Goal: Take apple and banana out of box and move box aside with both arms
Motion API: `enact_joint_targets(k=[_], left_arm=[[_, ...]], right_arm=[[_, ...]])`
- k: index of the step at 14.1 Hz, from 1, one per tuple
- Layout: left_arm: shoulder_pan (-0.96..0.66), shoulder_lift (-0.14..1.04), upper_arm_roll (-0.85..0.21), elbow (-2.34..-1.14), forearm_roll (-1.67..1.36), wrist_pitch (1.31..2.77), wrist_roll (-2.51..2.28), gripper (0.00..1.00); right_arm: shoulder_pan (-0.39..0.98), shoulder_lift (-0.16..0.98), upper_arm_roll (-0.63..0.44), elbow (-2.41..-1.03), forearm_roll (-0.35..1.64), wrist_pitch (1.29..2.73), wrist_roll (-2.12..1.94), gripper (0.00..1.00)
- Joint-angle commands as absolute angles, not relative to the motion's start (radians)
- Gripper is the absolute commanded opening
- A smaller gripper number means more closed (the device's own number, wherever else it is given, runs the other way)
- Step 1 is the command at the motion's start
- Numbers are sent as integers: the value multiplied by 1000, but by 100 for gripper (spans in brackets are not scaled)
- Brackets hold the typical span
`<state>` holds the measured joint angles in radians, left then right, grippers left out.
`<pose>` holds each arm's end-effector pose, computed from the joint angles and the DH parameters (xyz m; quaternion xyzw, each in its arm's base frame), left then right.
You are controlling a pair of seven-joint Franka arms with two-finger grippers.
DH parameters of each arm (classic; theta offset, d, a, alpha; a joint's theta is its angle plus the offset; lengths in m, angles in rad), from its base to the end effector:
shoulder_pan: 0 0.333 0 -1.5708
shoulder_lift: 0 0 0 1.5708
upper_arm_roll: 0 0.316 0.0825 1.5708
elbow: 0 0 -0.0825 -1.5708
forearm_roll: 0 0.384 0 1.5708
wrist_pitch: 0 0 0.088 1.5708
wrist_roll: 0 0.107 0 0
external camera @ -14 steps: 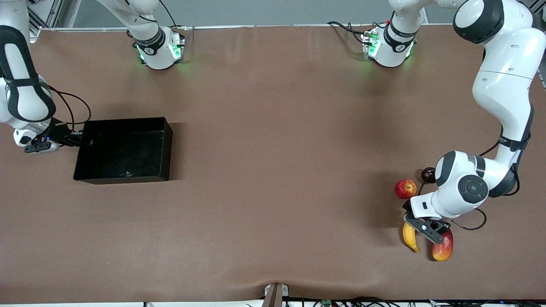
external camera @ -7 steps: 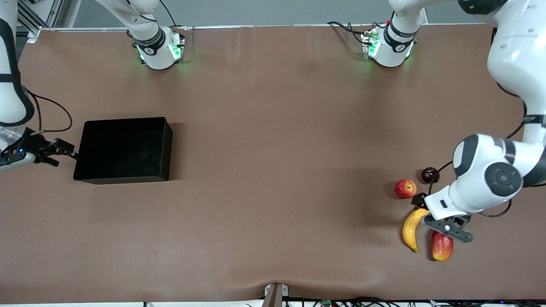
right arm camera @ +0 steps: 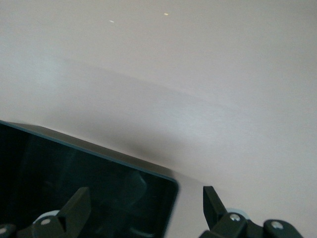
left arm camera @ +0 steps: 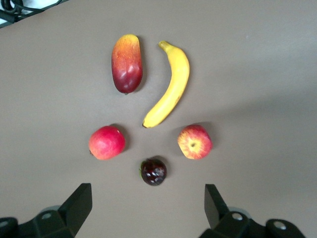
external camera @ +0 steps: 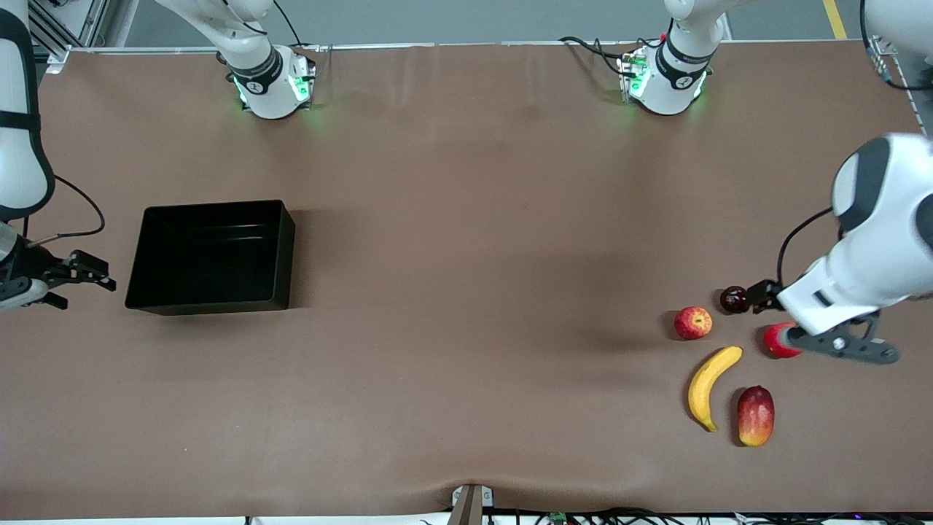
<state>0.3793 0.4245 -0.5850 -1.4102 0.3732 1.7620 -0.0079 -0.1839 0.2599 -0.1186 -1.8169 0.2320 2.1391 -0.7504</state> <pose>0.6721 -0.0402 0.4907 -0.9912 0.1138 -0.0058 0.0681 0.6073 -0.1743 0.4037 -0.9820 -0.1655 -0.0706 0.0567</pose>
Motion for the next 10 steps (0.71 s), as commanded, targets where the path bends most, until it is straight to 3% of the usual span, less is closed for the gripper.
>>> enact_joint_targets(k=[1, 4, 7, 10], left_arm=[[411, 309, -583, -1454, 299, 1738, -47, 100], [410, 238, -584, -1445, 284, 1724, -80, 100], [446, 201, -581, -1436, 203, 1669, -71, 100], [468, 155, -581, -1427, 144, 1600, -80, 100]], right_arm=[[-96, 258, -124, -1695, 139, 1990, -535, 100], [9, 265, -121, -1577, -40, 1793, -259, 100], [18, 253, -120, -1543, -29, 1714, -169, 100], [6, 169, -123, -1358, -21, 1406, -173, 100]])
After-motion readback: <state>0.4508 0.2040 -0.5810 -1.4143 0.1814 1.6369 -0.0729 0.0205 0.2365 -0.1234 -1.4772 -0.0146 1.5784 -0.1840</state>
